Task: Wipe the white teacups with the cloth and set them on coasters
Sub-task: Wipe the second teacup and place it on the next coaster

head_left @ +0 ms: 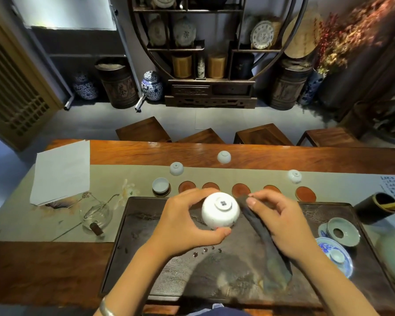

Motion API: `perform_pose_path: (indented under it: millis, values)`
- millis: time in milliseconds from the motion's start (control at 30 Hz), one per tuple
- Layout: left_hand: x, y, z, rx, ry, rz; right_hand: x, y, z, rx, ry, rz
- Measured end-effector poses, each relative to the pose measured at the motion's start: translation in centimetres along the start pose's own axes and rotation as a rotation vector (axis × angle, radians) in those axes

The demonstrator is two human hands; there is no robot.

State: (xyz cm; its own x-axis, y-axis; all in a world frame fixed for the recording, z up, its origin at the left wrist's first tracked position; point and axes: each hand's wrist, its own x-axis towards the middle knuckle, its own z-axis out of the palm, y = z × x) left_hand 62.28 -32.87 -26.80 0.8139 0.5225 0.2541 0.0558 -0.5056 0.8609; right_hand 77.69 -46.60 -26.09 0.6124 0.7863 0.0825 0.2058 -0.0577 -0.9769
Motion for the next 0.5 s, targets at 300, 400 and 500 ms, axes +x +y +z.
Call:
perform_pose_path:
  millis: [300, 400, 500]
  values:
    - [-0.4, 0.3, 1.6, 0.019, 0.078, -0.053, 0.3, -0.6, 0.7, -0.071, -0.003, -0.031]
    - [-0.7, 0.1, 2.1, 0.063, 0.202, -0.126, -1.1, -0.4, 1.6, -0.136, -0.061, -0.084]
    - [-1.0, -0.4, 2.2, 0.085, 0.206, -0.128, -1.9, -0.4, 2.3, -0.215, -0.112, -0.121]
